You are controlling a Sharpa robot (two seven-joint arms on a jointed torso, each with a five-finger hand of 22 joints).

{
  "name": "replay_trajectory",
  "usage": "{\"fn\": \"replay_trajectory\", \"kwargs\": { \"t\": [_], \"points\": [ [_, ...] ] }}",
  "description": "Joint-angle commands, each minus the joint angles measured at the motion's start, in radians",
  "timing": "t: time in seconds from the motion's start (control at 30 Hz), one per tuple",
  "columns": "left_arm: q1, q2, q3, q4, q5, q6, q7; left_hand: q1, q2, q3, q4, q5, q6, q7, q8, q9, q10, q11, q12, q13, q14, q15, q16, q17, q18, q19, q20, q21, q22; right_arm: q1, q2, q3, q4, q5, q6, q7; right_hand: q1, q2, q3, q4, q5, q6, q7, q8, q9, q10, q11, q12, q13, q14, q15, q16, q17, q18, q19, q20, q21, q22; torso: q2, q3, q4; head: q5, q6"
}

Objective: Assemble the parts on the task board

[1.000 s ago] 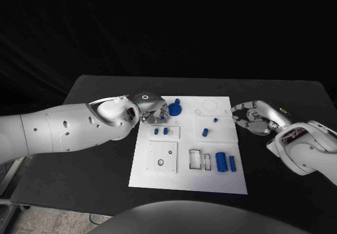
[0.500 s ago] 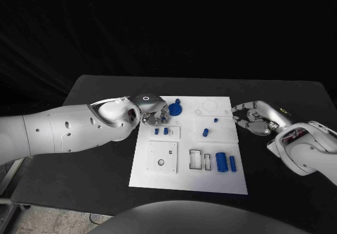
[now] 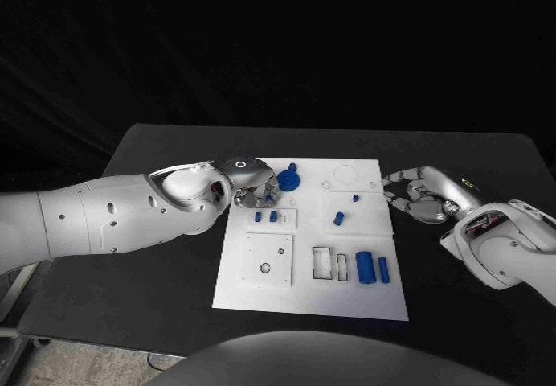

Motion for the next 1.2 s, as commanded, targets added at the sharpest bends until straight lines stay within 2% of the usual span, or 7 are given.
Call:
{"fn": "replay_trajectory", "kwargs": {
  "t": [0.03,0.27,0.43,0.63,0.83,1.2],
  "points": [
    [-0.002,-0.001,-0.001,0.003,0.002,0.029,-0.01,0.001,-0.011,0.006,0.001,-0.007,0.0,0.003,0.003,-0.002,0.006,-0.002,-0.005,-0.001,-0.008,-0.002,-0.005,-0.003,-0.014,0.103,-0.004,-0.001,0.262,-0.001,0.002,0.0,-0.001,-0.003,0.011,-0.001,0.012,-0.001,0.007,-0.002,0.004,0.0,0.0,-0.004,-0.002,-0.008,0.001,-0.006,0.169,0.077,0.003,-0.005,0.179,0.014,-0.007,0.0,-0.002,0.139,0.0,0.0004,-0.0003,0.002,0.0],
    [-0.002,-0.005,-0.001,0.004,0.002,0.029,-0.016,-0.011,-0.018,0.007,0.007,-0.016,-0.004,0.003,0.0,-0.006,0.0,0.0,-0.01,-0.005,-0.012,-0.001,-0.011,-0.011,-0.014,0.101,-0.003,-0.003,0.261,-0.003,0.002,0.0,-0.003,-0.003,0.014,-0.003,0.013,-0.001,0.008,-0.003,0.004,-0.002,0.001,-0.005,-0.002,-0.009,0.001,-0.007,0.169,0.077,0.003,-0.006,0.179,0.014,-0.007,0.0,-0.004,0.139,0.0,-0.0005,0.0001,0.002,0.0],
    [-0.002,-0.004,-0.001,0.001,0.002,0.03,-0.021,-0.025,-0.02,0.011,0.009,-0.037,-0.013,0.001,-0.006,-0.012,-0.013,0.001,-0.022,-0.014,-0.016,0.001,-0.018,-0.021,-0.013,0.099,-0.002,-0.007,0.26,-0.004,0.003,0.0,-0.004,-0.003,0.015,-0.004,0.013,-0.001,0.009,-0.004,0.004,-0.003,0.001,-0.006,-0.003,-0.009,0.001,-0.007,0.168,0.076,0.003,-0.007,0.178,0.014,-0.007,0.0,-0.004,0.138,0.0,-0.0002,-0.0012,0.003,0.0],
    [-0.002,-0.002,-0.001,-0.003,0.002,0.03,-0.03,-0.048,-0.028,0.015,0.01,-0.066,-0.063,-0.015,-0.032,-0.027,-0.055,0.01,-0.052,-0.036,-0.026,0.006,-0.033,-0.04,-0.01,0.089,0.002,-0.019,0.256,-0.005,0.005,0.0,-0.005,-0.003,0.016,-0.004,0.013,-0.002,0.009,-0.004,0.004,-0.004,0.001,-0.006,-0.003,-0.01,0.001,-0.008,0.168,0.076,0.003,-0.007,0.177,0.015,-0.008,0.0,-0.006,0.138,0.0,-0.0005,-0.0004,0.002,0.0],
    [-0.003,-0.004,-0.001,-0.006,0.002,0.019,-0.034,-0.06,-0.037,0.019,0.008,-0.074,-0.124,-0.037,-0.059,-0.043,-0.088,0.025,-0.069,-0.051,-0.032,0.016,-0.04,-0.051,-0.007,0.083,0.009,-0.028,0.253,-0.005,0.005,0.0,-0.005,-0.003,0.014,-0.003,0.013,-0.002,0.009,-0.004,0.004,-0.005,0.001,-0.007,-0.003,-0.01,0.002,-0.009,0.167,0.076,0.003,-0.007,0.177,0.015,-0.008,0.0,-0.006,0.138,0.001,0.0,-0.0004,0.002,0.0],
    [-0.003,-0.014,-0.002,-0.007,0.002,-0.025,-0.03,-0.063,-0.041,0.022,0.007,-0.076,-0.153,-0.047,-0.068,-0.051,-0.103,0.03,-0.071,-0.055,-0.035,0.02,-0.041,-0.056,-0.006,0.08,0.014,-0.032,0.251,-0.005,0.003,0.0,-0.004,-0.003,0.01,-0.002,0.012,-0.004,0.009,-0.005,0.004,-0.006,0.001,-0.007,-0.004,-0.011,0.002,-0.01,0.167,0.076,0.003,-0.008,0.177,0.015,-0.008,0.0,-0.007,0.138,0.001,0.0,-0.0009,0.005,0.0]
  ]
}}
